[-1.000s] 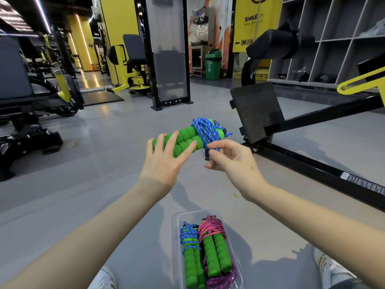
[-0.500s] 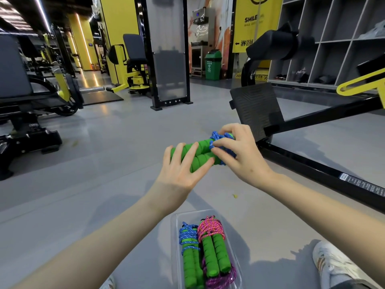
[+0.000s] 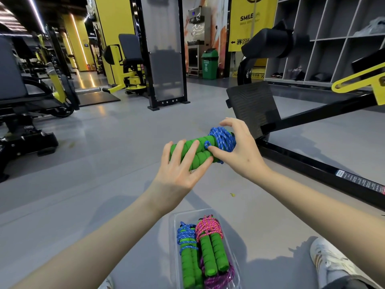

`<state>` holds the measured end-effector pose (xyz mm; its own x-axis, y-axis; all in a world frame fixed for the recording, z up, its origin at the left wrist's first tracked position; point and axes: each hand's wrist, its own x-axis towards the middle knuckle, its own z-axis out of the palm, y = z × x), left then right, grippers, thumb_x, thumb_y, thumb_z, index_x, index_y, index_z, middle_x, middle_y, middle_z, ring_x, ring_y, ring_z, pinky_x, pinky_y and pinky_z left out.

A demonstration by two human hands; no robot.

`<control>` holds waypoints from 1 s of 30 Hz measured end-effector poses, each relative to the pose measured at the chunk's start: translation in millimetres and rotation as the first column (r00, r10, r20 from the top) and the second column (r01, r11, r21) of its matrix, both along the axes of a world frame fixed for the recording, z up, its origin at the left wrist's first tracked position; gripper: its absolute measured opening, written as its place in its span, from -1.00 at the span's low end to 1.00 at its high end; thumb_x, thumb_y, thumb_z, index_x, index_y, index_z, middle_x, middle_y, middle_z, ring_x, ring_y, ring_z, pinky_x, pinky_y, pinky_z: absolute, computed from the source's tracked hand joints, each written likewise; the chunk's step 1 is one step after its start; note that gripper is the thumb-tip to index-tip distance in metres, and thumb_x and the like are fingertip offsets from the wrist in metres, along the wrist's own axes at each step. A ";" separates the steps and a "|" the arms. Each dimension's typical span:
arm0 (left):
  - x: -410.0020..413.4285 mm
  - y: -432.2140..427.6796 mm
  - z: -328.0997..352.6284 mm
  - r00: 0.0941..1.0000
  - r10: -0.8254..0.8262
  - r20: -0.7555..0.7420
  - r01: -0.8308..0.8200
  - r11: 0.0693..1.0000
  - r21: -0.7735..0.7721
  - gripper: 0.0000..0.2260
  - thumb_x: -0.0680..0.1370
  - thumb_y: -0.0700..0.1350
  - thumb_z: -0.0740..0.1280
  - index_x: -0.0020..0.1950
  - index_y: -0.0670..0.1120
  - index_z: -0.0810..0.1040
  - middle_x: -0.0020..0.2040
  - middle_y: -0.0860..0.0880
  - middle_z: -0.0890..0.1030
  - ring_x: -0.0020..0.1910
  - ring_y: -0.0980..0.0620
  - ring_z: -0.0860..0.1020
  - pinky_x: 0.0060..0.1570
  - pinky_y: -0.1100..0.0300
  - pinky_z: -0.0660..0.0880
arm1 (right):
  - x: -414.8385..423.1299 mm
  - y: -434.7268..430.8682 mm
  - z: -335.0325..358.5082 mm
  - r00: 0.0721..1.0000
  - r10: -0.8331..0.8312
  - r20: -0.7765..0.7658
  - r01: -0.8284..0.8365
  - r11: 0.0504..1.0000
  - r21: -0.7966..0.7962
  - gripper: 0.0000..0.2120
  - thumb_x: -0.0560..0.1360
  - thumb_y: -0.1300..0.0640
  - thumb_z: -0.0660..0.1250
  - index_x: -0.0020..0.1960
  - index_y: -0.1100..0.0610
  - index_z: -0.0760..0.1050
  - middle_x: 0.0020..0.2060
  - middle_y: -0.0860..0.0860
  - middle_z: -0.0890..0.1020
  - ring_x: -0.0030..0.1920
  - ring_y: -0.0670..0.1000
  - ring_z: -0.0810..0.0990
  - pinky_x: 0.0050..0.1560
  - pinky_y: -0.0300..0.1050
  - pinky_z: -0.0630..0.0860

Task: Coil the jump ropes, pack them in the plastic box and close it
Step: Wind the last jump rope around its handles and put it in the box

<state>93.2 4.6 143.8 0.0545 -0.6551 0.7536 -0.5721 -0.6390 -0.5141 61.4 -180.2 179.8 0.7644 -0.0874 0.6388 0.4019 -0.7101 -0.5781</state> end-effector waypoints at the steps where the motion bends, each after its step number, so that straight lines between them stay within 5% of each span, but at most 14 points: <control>1: 1.0 0.4 0.2 1.000 0.000 0.000 0.000 1.000 -0.002 -0.59 0.61 -0.35 0.02 0.17 -0.13 0.63 0.10 -0.34 0.58 -0.01 -0.37 0.55 0.01 -0.24 0.46 | 0.8 -0.9 2.4 0.999 -0.020 -0.032 0.020 1.000 -0.012 -0.51 0.38 0.08 0.48 0.23 0.13 0.39 0.15 -0.08 0.37 0.14 -0.23 0.33 0.08 -0.53 0.23; 4: 2.4 1.2 -1.7 1.000 0.010 -0.004 -0.010 1.000 -0.004 -0.61 0.58 -0.36 0.04 0.18 -0.13 0.62 0.11 -0.35 0.57 0.00 -0.38 0.54 0.03 -0.24 0.44 | 2.8 -3.6 6.0 0.993 -0.070 -0.099 0.063 0.996 -0.070 -0.51 0.38 -0.01 0.46 0.24 0.11 0.41 0.13 -0.07 0.46 0.10 -0.17 0.40 0.09 -0.29 0.33; 11: 0.0 -0.2 -6.4 1.000 0.012 0.002 -0.012 1.000 -0.011 -0.60 0.57 -0.38 0.04 0.19 -0.12 0.60 0.12 -0.35 0.56 0.01 -0.37 0.54 0.02 -0.25 0.45 | -0.3 4.0 5.8 0.986 -0.160 -0.041 0.149 0.969 -0.199 -0.69 0.40 0.15 0.35 0.10 0.19 0.41 0.10 0.01 0.46 0.01 0.08 0.50 0.03 0.03 0.43; 16: 3.7 -0.2 0.0 0.999 -0.004 0.041 0.004 1.000 -0.008 -0.60 0.59 -0.37 0.04 0.16 -0.14 0.62 0.10 -0.34 0.58 -0.01 -0.37 0.55 0.01 -0.24 0.46 | 5.3 10.1 1.1 0.965 -0.224 0.133 0.256 0.912 -0.320 -0.82 0.43 0.19 0.24 -0.02 0.25 0.46 0.03 0.11 0.56 0.14 0.16 0.52 -0.07 -0.03 0.44; 21: 5.6 1.5 -1.8 0.995 0.010 0.097 -0.011 1.000 0.007 -0.67 0.61 -0.33 0.12 0.11 -0.11 0.66 0.08 -0.30 0.61 -0.03 -0.34 0.58 -0.01 -0.22 0.49 | 12.6 15.3 -8.5 0.937 -0.243 0.251 0.317 0.893 -0.318 -0.77 0.32 0.23 0.23 -0.07 0.26 0.55 -0.14 0.10 0.62 -0.18 0.18 0.56 -0.18 -0.02 0.53; 30: 7.8 2.5 -0.9 0.995 0.018 0.098 -0.018 1.000 0.003 -0.69 0.59 -0.35 0.15 0.11 -0.13 0.64 0.09 -0.32 0.59 -0.01 -0.36 0.57 0.01 -0.21 0.47 | 21.2 20.5 -8.3 0.886 -0.212 0.413 0.389 0.824 -0.411 -0.72 0.32 0.30 0.13 -0.12 0.26 0.60 -0.17 0.07 0.67 -0.19 0.13 0.62 -0.32 -0.21 0.51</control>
<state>101.0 7.1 142.9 -0.0078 -0.6576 0.7533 -0.5074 -0.6465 -0.5696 82.6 -159.7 171.4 0.4808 0.1015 0.8709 0.2263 -0.9740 -0.0114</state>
